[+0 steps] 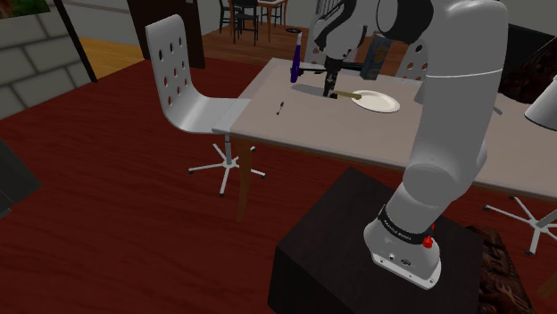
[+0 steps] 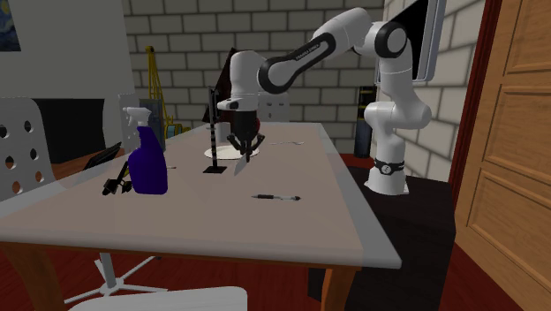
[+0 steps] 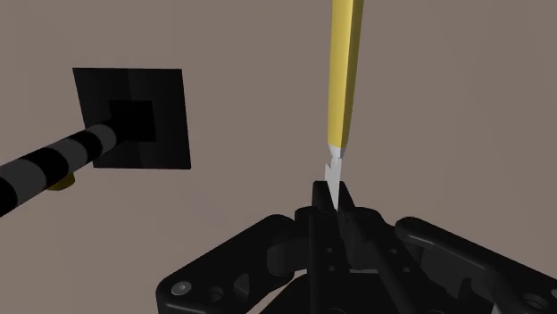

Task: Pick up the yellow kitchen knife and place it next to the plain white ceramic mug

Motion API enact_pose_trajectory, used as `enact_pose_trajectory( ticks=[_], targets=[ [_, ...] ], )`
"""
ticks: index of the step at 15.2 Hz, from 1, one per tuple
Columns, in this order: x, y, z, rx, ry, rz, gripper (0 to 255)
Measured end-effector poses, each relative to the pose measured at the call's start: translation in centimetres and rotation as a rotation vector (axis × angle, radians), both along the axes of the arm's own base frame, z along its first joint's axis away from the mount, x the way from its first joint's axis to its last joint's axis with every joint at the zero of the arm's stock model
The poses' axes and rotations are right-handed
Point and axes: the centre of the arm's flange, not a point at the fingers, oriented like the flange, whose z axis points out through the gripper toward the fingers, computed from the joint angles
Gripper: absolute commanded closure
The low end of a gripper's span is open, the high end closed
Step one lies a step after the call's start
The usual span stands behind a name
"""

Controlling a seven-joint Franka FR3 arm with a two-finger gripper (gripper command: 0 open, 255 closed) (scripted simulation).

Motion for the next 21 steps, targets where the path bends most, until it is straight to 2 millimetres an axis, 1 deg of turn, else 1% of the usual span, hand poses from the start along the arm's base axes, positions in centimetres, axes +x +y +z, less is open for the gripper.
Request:
enact_pose_trajectory(
  ticks=[21],
  targets=[
    [0.0, 0.1, 10.9, 0.0, 0.0, 0.0, 255]
  ],
)
